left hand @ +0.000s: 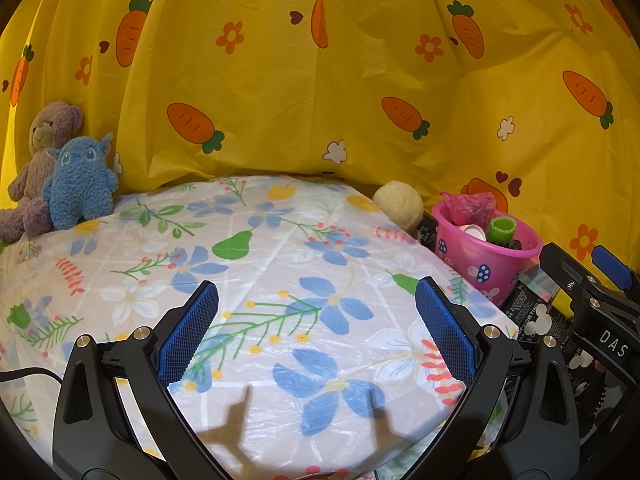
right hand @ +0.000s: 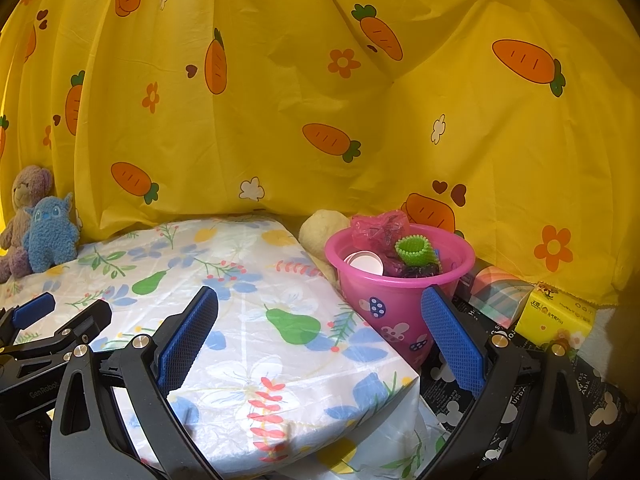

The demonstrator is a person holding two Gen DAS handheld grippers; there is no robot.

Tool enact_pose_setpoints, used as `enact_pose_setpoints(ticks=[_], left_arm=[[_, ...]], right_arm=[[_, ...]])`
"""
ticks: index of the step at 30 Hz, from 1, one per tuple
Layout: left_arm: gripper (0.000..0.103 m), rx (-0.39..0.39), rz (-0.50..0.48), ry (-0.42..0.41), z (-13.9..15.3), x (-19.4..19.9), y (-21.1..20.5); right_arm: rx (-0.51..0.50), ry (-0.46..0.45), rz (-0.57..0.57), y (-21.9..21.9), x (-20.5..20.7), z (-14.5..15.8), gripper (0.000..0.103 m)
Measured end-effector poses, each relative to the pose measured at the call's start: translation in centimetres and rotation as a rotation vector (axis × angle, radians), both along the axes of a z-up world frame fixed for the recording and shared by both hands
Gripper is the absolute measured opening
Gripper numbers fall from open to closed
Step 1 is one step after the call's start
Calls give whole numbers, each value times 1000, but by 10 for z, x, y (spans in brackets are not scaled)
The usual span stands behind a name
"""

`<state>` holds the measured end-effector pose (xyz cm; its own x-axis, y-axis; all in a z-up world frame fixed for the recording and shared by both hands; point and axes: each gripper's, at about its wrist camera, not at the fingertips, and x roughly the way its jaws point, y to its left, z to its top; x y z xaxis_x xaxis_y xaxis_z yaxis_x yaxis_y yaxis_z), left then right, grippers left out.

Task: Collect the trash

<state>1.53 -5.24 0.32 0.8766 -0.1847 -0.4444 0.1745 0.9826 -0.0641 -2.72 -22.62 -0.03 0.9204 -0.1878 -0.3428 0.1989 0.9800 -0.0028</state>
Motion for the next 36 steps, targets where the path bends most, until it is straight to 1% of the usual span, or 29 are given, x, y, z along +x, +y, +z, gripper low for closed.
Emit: enact_pose_setpoints(ticks=[16,17,19,21,28,36], left_arm=[[97,9,-4,4,1,1,1],[97,12,1,6,0,1,2],[89,22,2,5,0,2,1],[84,26,4,5,-1,2,1],[83,32,2,-1,-2,0,0],[83,39,25,-10,-1,-2,2]], right_arm=[[-1,2,4,-1,1,-1,98],[-1,3,5,0,1,-2,98],[-1,5,5,0,1,-4,98],[-1,6,7,0,0,-5,98],[3,7,12,-1,0,-6,98],[6,9,13,-2,-1,-6,98]])
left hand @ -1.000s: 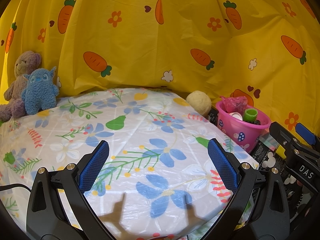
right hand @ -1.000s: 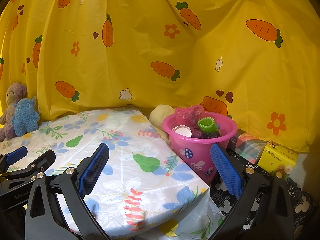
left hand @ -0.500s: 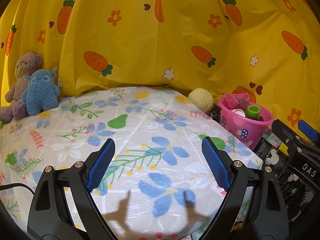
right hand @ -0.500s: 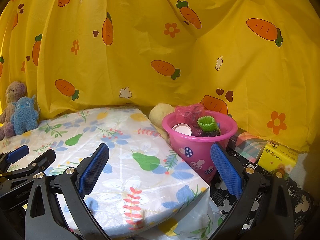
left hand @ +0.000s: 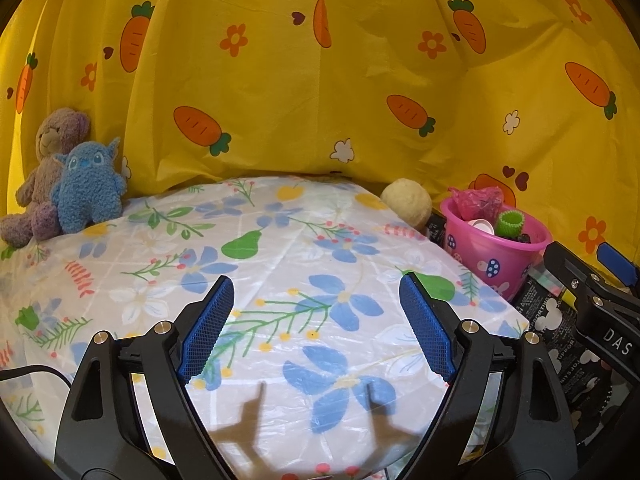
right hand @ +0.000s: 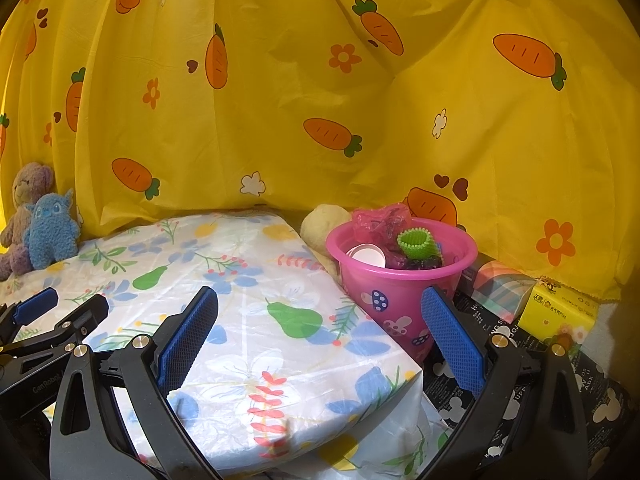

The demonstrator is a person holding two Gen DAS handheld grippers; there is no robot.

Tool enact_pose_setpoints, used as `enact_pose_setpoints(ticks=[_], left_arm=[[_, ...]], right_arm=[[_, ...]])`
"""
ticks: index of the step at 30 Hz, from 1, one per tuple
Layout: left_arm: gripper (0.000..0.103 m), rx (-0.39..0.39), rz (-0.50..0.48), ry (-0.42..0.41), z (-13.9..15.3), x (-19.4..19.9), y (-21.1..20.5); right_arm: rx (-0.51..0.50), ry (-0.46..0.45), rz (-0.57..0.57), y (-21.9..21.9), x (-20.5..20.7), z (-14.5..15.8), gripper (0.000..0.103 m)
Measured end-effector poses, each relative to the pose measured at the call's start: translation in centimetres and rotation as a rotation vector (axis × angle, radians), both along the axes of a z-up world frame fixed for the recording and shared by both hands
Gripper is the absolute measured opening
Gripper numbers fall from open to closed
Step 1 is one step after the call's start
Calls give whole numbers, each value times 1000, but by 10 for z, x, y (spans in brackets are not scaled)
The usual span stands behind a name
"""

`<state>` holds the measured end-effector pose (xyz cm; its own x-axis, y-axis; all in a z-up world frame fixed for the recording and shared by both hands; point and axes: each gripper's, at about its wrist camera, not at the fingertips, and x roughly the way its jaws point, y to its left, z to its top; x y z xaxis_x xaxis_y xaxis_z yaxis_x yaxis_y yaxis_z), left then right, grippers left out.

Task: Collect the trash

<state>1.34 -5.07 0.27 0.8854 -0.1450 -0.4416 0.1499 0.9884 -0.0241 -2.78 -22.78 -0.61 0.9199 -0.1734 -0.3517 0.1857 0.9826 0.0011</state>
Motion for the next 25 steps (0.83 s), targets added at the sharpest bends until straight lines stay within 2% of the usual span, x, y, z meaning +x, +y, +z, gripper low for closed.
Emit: enact_pose_setpoints(ticks=[12,19,25], left_arm=[[88,28,47,-31,2,-5,4],[96,42,82,-62,4,-9,8],[97,34,108,-60,4,-8,14]], right_arm=[[7,2,11,2,2,0,98],[8,-2,20,6,3,1,98],[8,-1,20,8,3,1,98]])
